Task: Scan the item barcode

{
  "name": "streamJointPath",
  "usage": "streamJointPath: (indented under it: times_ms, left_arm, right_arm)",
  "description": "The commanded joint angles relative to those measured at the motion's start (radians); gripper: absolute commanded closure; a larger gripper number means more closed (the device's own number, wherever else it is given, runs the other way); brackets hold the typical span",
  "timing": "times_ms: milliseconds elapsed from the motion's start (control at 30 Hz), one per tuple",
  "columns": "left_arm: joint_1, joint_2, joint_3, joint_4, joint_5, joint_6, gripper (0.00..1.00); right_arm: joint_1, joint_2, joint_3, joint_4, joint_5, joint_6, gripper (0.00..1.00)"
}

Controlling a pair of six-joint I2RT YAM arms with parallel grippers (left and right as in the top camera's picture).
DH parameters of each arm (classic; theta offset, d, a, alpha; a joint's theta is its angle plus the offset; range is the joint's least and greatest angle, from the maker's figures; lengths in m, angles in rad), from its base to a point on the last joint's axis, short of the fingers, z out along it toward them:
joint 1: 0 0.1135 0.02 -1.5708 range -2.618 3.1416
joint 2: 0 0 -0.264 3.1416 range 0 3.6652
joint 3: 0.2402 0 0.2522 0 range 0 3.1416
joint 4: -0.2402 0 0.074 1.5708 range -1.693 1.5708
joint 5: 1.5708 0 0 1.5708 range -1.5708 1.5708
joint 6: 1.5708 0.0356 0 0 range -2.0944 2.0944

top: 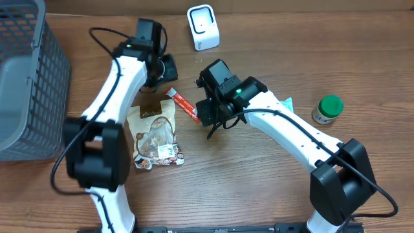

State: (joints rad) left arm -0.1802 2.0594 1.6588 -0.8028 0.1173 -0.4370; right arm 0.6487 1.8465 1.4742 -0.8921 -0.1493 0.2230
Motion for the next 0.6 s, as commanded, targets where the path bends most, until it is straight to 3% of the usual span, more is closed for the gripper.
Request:
streamJointPath:
  times_ms: [0,167,267,400,567]
  left_arm:
    - [-0.006,0.106,0.011,0.029,0.063,0.044,0.59]
    - [-0.006,0.174,0.011,0.034,0.148,0.044,0.61]
    - [-0.006,0.173,0.011,-0.008,0.269,0.029,0.68]
    - [-0.027,0.172,0.011,-0.067,0.447,0.01,0.7]
    - [-0.105,0.172,0.011,-0.109,0.493,-0.034,0.67]
  right_arm:
    - [-0.006,-0.002,0.017,-0.029,0.008,0.04,0.49]
    - [-0.031,-0.002,0.017,-0.084,0.007,0.04,0.48]
    - [-0.049,-0.002,0.017,-0.114,0.007,0.04,0.48]
    - [-0.079,-0.002,0.018,-0.156,0.006,0.044,0.48]
    - [-0.141,-0.006,0.018,-0.195,-0.061,0.048,0.48]
